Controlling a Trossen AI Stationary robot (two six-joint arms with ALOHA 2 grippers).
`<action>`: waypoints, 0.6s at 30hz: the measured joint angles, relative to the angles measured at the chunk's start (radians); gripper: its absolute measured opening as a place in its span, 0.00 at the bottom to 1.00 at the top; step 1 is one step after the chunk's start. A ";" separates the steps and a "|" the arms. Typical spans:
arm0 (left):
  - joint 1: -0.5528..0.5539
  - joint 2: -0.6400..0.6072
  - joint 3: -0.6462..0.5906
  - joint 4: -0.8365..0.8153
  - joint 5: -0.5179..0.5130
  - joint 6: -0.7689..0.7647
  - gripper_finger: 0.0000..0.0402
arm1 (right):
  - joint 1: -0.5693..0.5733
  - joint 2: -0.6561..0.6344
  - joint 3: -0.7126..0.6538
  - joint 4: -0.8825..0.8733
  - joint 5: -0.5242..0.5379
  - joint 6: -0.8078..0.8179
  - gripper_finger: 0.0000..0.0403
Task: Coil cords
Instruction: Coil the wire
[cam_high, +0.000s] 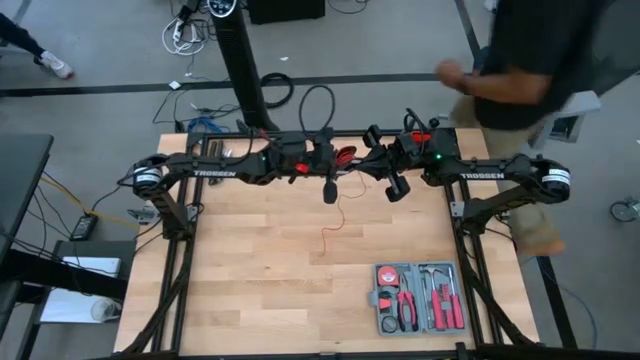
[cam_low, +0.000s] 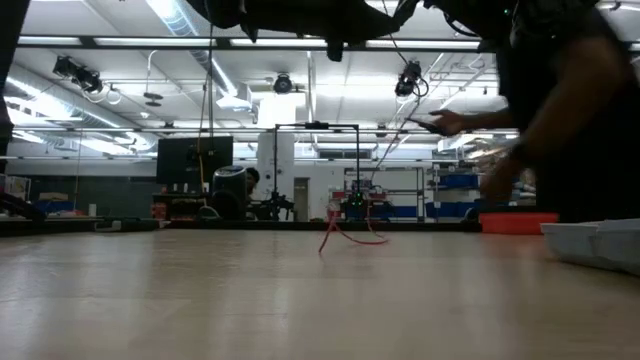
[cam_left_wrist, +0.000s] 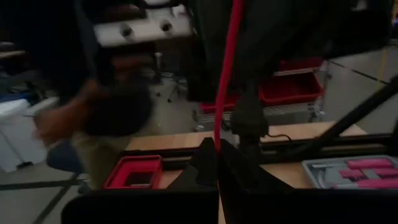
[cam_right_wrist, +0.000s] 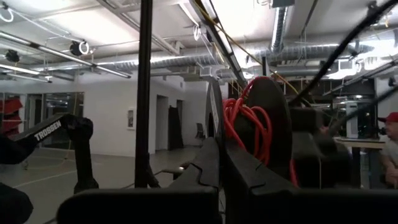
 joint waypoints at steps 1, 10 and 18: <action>0.000 0.011 0.003 0.001 0.013 0.000 0.00 | 0.001 0.000 0.000 0.004 -0.006 -0.005 0.00; -0.002 0.027 0.005 -0.015 0.025 0.010 0.00 | 0.009 -0.001 0.000 0.059 -0.029 -0.016 0.00; 0.003 0.022 0.005 -0.005 0.025 0.051 0.00 | 0.011 -0.001 0.000 -0.016 -0.066 0.118 0.00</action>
